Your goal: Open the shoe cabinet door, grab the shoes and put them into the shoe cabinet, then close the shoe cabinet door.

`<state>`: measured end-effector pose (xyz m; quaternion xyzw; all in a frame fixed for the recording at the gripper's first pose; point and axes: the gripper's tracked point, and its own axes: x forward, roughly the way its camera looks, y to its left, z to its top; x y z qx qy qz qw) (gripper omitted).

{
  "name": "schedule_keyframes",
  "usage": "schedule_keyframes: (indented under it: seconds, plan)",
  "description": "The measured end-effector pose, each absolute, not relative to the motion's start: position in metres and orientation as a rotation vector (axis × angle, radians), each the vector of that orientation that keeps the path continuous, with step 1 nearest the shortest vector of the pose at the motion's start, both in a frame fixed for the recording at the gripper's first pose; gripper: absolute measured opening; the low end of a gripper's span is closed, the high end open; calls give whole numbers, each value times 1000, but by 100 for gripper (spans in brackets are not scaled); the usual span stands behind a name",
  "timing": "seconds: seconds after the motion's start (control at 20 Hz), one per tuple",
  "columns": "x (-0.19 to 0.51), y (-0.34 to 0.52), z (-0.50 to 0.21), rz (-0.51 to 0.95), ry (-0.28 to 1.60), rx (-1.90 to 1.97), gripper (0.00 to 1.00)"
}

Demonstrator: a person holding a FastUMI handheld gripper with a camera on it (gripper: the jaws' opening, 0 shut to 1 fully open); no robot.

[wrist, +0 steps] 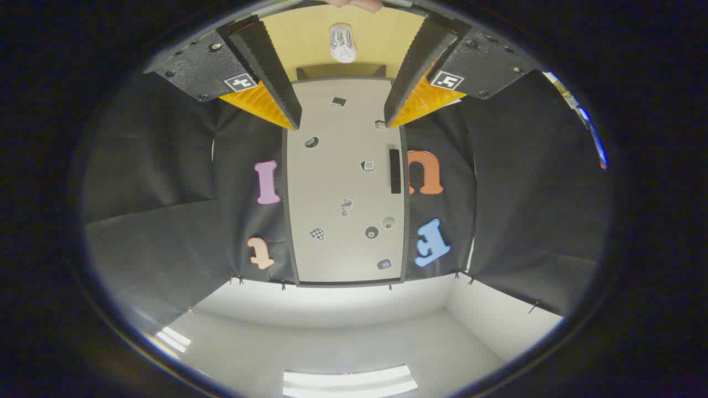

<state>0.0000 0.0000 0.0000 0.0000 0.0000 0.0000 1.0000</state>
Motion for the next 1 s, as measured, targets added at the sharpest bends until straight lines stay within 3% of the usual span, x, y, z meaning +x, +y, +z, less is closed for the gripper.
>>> schedule_keyframes:
  seconds: [0.65, 1.0]
  plan:
    - [-7, -22, -2, 4, -28, 36, 99]
    - [23, -9, -14, 27, -28, 38, 99]
